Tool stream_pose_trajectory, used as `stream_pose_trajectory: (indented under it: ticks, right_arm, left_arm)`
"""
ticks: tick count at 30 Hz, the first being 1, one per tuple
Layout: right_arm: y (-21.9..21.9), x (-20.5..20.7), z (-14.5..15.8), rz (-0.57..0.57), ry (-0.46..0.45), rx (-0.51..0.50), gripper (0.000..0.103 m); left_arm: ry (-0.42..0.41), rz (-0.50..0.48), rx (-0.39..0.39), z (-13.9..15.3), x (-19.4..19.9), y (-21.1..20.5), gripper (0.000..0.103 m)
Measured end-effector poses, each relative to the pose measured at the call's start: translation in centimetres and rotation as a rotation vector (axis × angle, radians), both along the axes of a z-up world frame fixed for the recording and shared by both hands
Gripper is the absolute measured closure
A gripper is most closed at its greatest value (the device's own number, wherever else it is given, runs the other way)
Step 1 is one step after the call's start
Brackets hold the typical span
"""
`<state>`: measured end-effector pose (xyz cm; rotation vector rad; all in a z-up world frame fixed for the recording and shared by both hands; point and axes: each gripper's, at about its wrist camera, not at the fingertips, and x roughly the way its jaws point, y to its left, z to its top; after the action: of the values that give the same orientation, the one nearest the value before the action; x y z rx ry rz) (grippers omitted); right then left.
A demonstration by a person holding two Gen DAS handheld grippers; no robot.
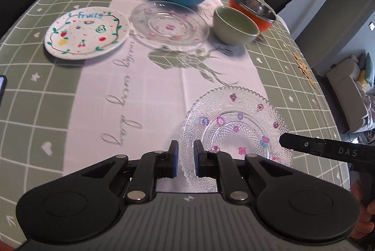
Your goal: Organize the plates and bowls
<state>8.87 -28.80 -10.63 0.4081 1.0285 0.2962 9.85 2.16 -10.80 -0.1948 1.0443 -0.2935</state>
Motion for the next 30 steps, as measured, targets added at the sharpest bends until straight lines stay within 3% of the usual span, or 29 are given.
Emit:
stream_pose_trajectory:
  ticks: [19,30]
  right_arm:
    - [-1.3,-1.4,-1.4,-0.054,0.012,-0.021,0.097]
    - [-0.9,-1.4,-1.7,-0.043,0.012,-0.056,0.097]
  left_arm:
    - [-0.005,-0.016,-0.024,-0.8,-1.2,-1.2,0.089]
    - [-0.005,-0.039,0.027,-1.2,-1.4,-1.8,0.089]
